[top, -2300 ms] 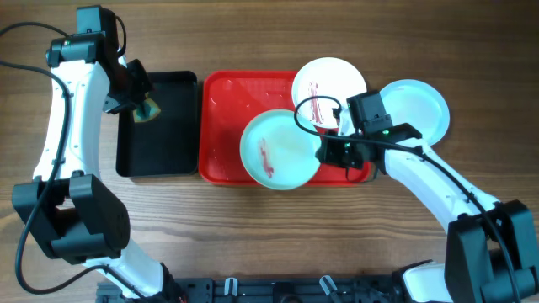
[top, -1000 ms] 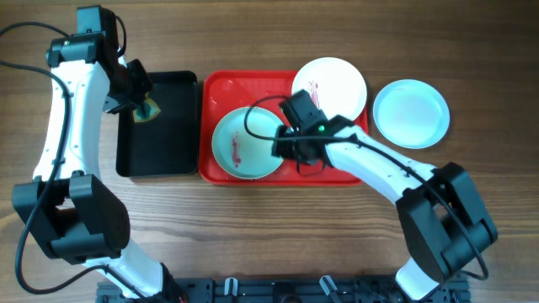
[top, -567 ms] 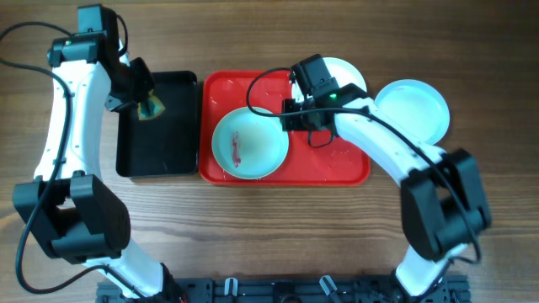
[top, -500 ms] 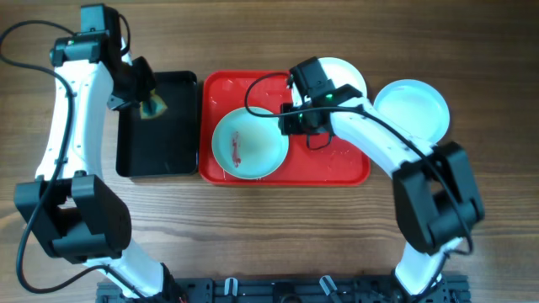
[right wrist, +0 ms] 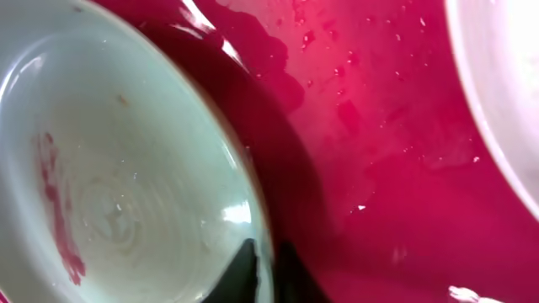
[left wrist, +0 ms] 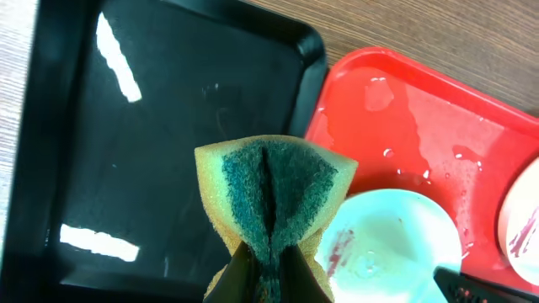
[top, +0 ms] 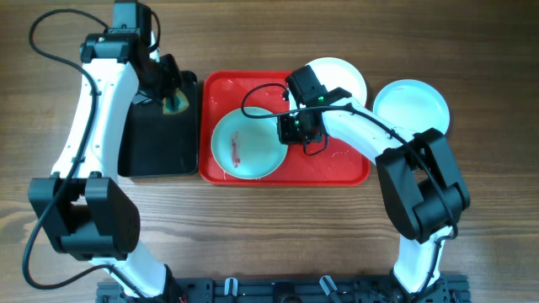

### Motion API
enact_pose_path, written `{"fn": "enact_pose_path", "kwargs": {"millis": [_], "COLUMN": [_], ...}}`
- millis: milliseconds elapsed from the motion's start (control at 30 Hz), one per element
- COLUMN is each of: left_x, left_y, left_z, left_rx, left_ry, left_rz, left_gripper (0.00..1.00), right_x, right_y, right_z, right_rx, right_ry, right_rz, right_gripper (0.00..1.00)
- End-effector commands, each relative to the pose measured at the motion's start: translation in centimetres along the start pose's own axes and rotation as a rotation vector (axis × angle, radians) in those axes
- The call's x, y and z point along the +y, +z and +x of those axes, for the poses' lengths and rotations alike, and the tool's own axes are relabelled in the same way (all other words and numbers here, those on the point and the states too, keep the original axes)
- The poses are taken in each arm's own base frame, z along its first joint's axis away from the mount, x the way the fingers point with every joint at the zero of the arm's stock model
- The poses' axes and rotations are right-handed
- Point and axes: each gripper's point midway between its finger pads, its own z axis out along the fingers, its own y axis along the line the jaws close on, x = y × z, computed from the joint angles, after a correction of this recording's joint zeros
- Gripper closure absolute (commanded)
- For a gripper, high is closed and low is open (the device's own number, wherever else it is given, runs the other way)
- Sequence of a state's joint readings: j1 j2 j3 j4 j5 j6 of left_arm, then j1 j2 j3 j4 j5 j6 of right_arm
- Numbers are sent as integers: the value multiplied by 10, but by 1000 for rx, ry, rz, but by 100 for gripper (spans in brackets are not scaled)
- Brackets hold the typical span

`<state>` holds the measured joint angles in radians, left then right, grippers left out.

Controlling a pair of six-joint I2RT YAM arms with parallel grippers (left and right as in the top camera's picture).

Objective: Clean dirty plates on tray and stack at the side

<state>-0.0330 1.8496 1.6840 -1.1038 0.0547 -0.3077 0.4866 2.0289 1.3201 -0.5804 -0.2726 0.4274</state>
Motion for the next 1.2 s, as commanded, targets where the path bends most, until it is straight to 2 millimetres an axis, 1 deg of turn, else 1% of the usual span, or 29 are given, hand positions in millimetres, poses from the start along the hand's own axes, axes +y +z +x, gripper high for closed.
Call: {"fn": "enact_pose_path", "kwargs": {"millis": [0,167,233,367,533,633,767,833,900,1033,1067,1167], "left_x": [-14,-27,-35,-57,-71,-68,-58,-50,-47,-50,-49,-52], "left_y": [12,38,48,68,84,94,105,116,125,143,152,158], "left_z": [8,20,26,44,68,84,106,119,128,147,154,162], "left_rx": [36,95,123,197,278,325,381,406,416,427,421,419], "left_ry": [46,89,150,279,379,415,409,400,369,332,288,272], "left_rz": [13,2,24,104,160,150,137,128,128,188,181,180], "left_gripper": [96,96,96,96,96,96,96,96,96,96,96,96], "right_x": [0,2,2,3,4,4,4,4,4,4,4,4], "right_y": [13,18,19,19,19,19,19,19,19,19,19,19], "right_z": [5,5,4,3,1,1,1,1,1,1,1,1], "right_rx": [32,38,36,33,27,26,26,26,26,26,26,25], "right_ry": [28,57,56,55,53,53,52,52,52,52,52,53], "right_rz": [-9,-28,-31,-37,-40,-41,-41,-41,-41,-41,-41,-41], "right_gripper": [96,96,96,96,96,96,96,96,96,96,96,95]}}
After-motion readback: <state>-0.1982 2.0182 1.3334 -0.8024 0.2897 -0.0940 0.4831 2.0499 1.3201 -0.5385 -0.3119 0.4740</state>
